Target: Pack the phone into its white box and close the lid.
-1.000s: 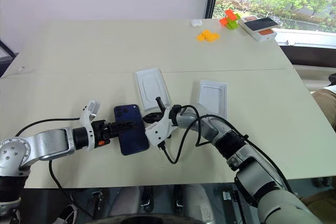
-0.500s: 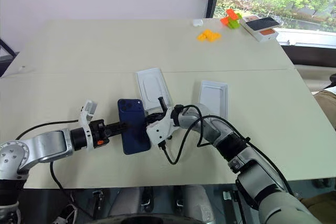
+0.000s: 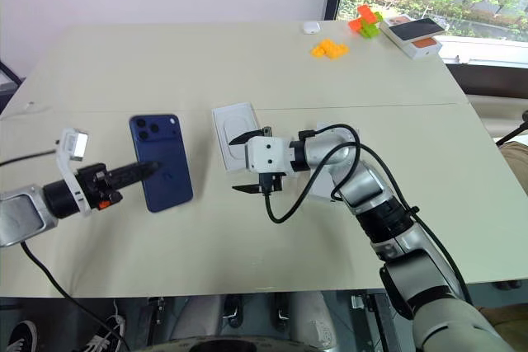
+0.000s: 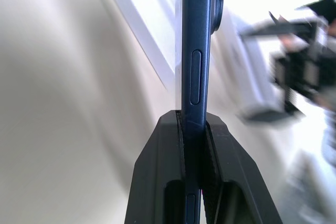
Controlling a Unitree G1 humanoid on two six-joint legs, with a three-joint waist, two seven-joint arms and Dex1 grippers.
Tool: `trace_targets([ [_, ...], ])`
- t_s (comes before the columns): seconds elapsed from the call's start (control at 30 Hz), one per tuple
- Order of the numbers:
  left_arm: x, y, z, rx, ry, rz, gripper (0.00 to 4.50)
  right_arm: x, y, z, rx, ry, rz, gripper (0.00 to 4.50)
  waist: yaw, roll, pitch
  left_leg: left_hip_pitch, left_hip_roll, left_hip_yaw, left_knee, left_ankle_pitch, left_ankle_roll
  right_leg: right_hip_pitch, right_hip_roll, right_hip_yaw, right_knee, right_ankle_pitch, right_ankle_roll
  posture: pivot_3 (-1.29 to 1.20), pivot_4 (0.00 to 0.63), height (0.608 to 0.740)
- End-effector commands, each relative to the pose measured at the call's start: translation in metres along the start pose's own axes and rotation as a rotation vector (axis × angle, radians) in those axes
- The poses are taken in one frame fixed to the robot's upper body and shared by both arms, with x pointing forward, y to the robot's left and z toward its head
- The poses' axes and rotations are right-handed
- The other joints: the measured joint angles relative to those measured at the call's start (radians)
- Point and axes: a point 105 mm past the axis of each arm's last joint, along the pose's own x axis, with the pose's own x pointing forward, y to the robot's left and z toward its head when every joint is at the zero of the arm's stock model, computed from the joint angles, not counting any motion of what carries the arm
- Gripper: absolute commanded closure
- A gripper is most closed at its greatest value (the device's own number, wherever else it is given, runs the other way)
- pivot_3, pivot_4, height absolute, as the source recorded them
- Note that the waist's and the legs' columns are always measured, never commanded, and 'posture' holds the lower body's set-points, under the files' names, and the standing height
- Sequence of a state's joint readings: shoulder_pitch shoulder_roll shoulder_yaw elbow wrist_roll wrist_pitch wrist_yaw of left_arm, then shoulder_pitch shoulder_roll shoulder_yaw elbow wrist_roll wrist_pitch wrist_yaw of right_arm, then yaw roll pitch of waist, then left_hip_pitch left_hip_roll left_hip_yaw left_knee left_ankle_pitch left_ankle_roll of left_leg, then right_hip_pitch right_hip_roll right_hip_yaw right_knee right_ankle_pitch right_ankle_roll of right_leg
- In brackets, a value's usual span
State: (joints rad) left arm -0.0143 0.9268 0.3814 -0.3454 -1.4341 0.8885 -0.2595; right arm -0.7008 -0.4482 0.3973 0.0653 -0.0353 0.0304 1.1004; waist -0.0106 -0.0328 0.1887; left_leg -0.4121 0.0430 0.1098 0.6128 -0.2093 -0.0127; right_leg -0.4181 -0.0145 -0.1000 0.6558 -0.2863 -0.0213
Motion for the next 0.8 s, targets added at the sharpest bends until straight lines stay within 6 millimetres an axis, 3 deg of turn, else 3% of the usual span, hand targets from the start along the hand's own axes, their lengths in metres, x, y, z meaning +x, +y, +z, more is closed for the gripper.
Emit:
trace_targets([
  [0.03,0.0,-0.004,0.023,0.13,-0.115,-0.011,4.5,0.01,-0.004,-0.005,0.0,0.038,0.03,0.07,0.0,-0.001,0.0,-0.002,0.0,0.0,0.0,0.0,0.001,-0.001,0.0,0.0,0.0,0.001,-0.001,0.0,0.15,0.737],
  [0.2,0.003,0.004,0.031,0.094,-0.178,0.001,4.5,0.022,-0.01,-0.022,0.087,0.128,0.097,0.07,-0.004,-0.001,0.0,-0.011,0.0,0.001,0.001,0.002,0.001,-0.009,0.0,0.0,0.0,0.002,0.0,0.0,0.15,0.737],
  [0.33,0.006,0.005,0.033,0.091,-0.198,0.012,4.5,0.026,-0.014,-0.023,0.169,0.149,0.152,0.07,-0.003,-0.001,0.0,-0.011,0.0,0.001,0.002,0.002,0.001,-0.01,0.0,-0.001,0.0,0.002,0.0,0.0,0.15,0.737],
  [0.6,0.009,0.002,0.027,0.053,-0.202,0.015,4.5,0.025,-0.006,-0.026,0.236,0.188,0.27,0.07,-0.003,-0.001,0.0,-0.011,0.0,0.001,0.003,0.001,0.002,-0.01,0.0,-0.001,0.002,0.003,0.002,0.0,0.15,0.737],
  [0.8,0.013,0.005,0.029,0.04,-0.213,0.034,4.5,0.026,-0.011,-0.043,0.247,0.275,0.242,0.07,-0.003,-0.001,0.0,-0.01,0.001,0.001,0.007,0.001,0.001,-0.01,0.0,-0.001,0.007,0.003,0.002,0.0,0.15,0.737],
])
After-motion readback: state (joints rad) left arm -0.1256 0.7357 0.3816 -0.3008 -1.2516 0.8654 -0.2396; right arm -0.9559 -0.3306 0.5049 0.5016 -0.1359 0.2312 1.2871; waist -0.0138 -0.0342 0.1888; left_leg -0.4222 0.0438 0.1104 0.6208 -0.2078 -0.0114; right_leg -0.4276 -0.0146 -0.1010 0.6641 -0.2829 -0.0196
